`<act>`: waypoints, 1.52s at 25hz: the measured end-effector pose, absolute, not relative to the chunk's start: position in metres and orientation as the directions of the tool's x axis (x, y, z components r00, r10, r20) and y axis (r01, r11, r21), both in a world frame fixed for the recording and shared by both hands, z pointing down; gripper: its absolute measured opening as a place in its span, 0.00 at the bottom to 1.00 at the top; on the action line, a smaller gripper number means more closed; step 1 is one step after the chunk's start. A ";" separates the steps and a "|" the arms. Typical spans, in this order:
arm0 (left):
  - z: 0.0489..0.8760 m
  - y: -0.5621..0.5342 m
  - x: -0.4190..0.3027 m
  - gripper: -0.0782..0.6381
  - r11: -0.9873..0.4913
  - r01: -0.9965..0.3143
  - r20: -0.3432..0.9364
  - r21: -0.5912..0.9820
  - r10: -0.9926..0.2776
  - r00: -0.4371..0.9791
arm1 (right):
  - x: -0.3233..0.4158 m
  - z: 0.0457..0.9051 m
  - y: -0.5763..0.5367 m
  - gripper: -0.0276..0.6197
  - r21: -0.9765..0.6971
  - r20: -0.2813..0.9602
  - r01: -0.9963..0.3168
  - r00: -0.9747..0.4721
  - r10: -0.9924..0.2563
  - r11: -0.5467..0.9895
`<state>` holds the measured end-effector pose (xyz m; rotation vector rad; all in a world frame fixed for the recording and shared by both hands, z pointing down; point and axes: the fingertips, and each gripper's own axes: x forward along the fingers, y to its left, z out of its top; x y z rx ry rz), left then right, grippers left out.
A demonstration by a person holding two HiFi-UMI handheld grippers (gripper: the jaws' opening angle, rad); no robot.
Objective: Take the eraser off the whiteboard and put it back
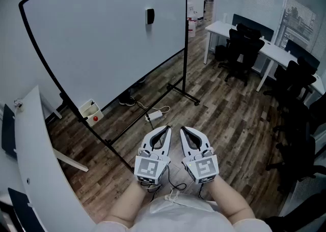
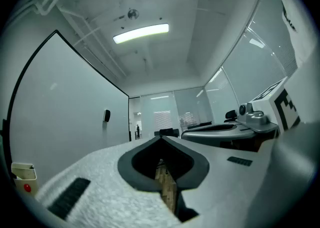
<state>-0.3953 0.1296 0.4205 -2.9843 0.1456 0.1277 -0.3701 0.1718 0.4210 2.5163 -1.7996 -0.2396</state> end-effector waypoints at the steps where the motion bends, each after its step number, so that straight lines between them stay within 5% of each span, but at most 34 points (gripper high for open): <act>1: 0.423 0.129 -0.396 0.13 -0.984 -0.105 -0.086 -0.145 -0.093 0.992 | -0.371 0.424 0.171 0.08 0.121 -0.104 -0.941 0.306 -0.946 -0.317; 26: 0.448 0.056 -0.413 0.13 -0.994 -0.087 -0.061 -0.071 -0.083 0.995 | -0.366 0.453 0.130 0.08 0.033 -0.055 -0.909 0.412 -0.909 -0.414; 38: 0.446 0.029 -0.348 0.13 -0.983 -0.176 -0.067 -0.046 -0.173 0.983 | -0.281 0.463 0.108 0.08 0.040 -0.064 -0.928 0.366 -0.928 -0.369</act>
